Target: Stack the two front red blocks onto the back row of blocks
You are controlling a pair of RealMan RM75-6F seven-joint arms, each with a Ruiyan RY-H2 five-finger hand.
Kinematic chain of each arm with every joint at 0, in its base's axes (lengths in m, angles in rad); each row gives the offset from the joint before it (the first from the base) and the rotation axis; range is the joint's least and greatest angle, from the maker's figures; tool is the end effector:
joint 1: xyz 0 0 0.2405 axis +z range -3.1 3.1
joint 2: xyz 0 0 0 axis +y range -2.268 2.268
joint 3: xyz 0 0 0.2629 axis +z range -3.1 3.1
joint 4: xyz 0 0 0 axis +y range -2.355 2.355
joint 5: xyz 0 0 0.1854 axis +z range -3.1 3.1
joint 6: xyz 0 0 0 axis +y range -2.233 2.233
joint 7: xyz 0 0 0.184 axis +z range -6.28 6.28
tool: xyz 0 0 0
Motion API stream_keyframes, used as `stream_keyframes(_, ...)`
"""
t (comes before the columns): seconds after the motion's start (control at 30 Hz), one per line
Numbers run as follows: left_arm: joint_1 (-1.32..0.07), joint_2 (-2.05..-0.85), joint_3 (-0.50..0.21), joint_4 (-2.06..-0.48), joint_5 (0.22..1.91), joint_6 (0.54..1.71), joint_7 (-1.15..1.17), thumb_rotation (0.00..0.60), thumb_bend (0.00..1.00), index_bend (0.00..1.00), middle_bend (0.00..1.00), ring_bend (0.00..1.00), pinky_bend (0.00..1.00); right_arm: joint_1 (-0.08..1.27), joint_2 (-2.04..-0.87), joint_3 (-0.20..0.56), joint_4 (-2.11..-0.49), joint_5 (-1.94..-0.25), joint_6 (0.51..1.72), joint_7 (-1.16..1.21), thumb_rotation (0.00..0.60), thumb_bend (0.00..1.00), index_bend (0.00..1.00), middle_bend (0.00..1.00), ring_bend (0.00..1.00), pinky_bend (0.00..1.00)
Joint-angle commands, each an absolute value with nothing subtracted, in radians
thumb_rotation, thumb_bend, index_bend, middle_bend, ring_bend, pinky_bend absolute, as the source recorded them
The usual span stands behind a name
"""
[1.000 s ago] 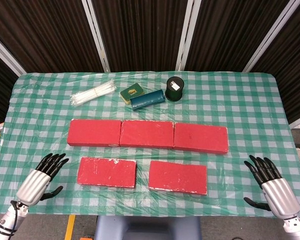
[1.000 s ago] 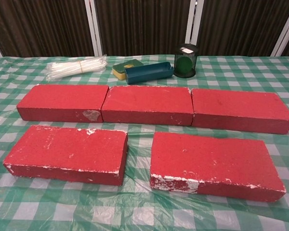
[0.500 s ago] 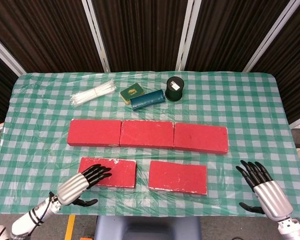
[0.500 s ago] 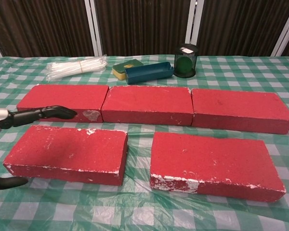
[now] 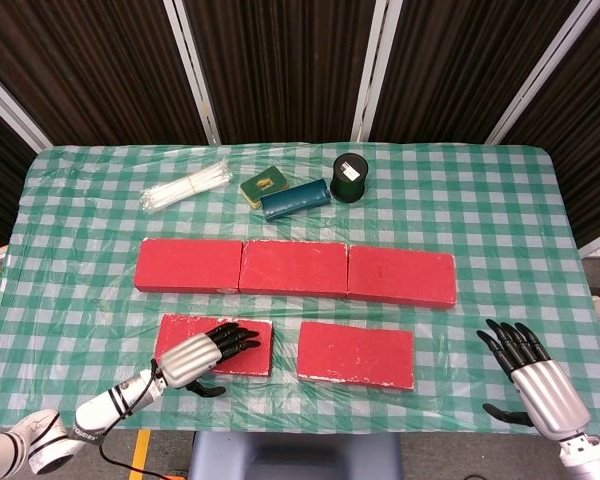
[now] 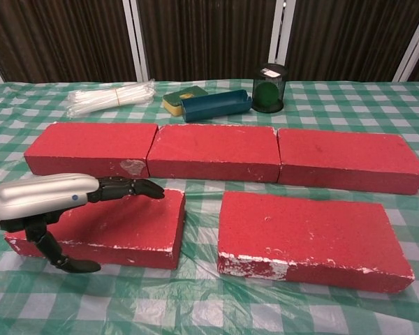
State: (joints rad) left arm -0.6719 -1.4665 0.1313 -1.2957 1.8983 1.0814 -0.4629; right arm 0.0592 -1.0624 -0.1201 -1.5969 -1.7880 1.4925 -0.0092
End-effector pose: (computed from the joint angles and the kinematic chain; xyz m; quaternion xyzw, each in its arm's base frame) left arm -0.1745 0.2874 -0.0217 -0.8274 -0.3721 -0.3917 0.1533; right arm -0.2874 -0.1713 0.1556 0.7111 -0.3600 0.3555 0.4883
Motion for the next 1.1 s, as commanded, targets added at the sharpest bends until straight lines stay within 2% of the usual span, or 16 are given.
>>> stream_keyframes(0.03, -0.684, -1.469, 0.128, -1.279, 1.881, 1.075, -0.450, 0.600, 0.27, 0.00, 0.00, 0.00, 0.00, 0.060, -1.061, -0.120, -1.598, -1.785, 1.489, -0.008, 0.600, 0.10, 0.00, 0.00, 0.00, 0.00)
stream_keyframes(1.1, -0.747, -1.424, 0.148, -1.279, 1.745, 0.960, -0.451, 0.600, 0.28, 0.00, 0.00, 0.00, 0.01, 0.064, -1.067, -0.117, -1.606, -1.775, 1.473, -0.025, 0.600, 0.10, 0.00, 0.00, 0.00, 0.00)
